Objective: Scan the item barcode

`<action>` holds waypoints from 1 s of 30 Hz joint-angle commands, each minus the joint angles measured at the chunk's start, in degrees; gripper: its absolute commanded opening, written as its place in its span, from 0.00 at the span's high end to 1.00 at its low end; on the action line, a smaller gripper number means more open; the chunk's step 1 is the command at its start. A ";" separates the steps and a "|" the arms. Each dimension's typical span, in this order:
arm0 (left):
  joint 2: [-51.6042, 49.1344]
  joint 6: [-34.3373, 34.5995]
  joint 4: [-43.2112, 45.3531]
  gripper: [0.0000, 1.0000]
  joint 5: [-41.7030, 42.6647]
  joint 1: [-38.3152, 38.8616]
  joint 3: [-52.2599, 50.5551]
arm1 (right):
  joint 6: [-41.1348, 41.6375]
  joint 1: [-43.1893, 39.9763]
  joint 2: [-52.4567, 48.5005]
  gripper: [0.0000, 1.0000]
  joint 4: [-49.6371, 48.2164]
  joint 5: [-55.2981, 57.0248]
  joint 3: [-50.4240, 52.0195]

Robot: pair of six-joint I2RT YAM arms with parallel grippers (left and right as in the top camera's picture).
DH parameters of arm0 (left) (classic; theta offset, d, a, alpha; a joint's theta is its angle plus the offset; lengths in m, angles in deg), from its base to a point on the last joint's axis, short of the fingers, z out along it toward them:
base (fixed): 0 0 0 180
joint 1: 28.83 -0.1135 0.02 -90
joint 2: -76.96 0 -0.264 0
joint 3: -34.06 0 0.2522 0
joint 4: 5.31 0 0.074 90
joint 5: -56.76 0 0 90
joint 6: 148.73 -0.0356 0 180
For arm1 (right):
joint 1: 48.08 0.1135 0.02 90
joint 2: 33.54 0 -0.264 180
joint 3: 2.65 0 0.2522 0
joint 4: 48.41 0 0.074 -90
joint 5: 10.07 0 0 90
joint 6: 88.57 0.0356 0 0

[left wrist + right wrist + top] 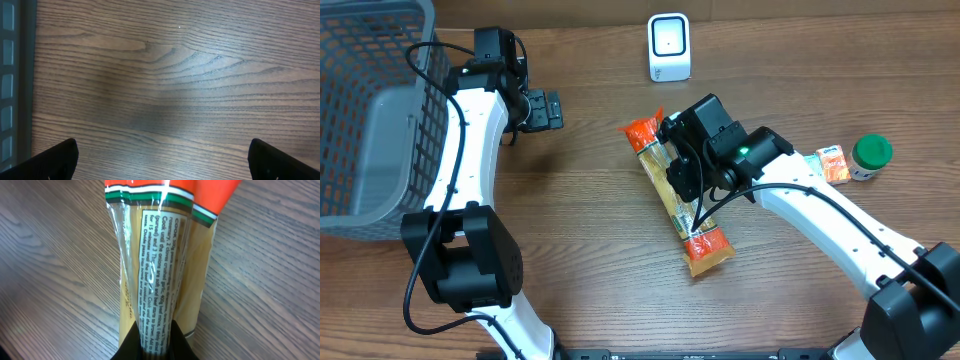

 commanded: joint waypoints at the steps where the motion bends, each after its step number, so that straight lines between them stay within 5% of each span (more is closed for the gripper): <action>1: 0.37 -0.66 0.07 0.00 -0.52 0.02 -0.24 | -1.51 -0.02 2.12 0.96 -0.74 -1.60 -1.14; 11: 0.37 -0.66 0.04 0.00 -0.52 0.02 -0.24 | -2.99 0.31 -6.40 0.94 -1.01 -1.60 -0.28; 13: 0.37 -0.66 0.04 0.00 -0.52 0.02 -0.24 | -2.97 0.31 -8.52 0.80 -1.77 -1.62 -0.28; 16: 0.37 -0.66 0.07 0.01 -0.52 0.02 -0.24 | -2.97 0.31 -9.29 0.32 -2.32 -1.60 -0.28; 18: 0.37 -0.66 0.04 0.00 -0.52 0.02 -0.24 | -2.95 0.31 -9.11 0.19 -2.54 -1.60 -0.48; 24: 0.37 -0.66 0.04 0.00 -0.52 0.02 -0.24 | -2.99 0.26 -9.14 0.00 -0.70 -1.33 -0.81; 30: 0.37 -0.66 0.07 0.00 -0.52 0.02 -0.24 | -3.02 0.26 -9.18 0.00 -1.42 2.34 1.16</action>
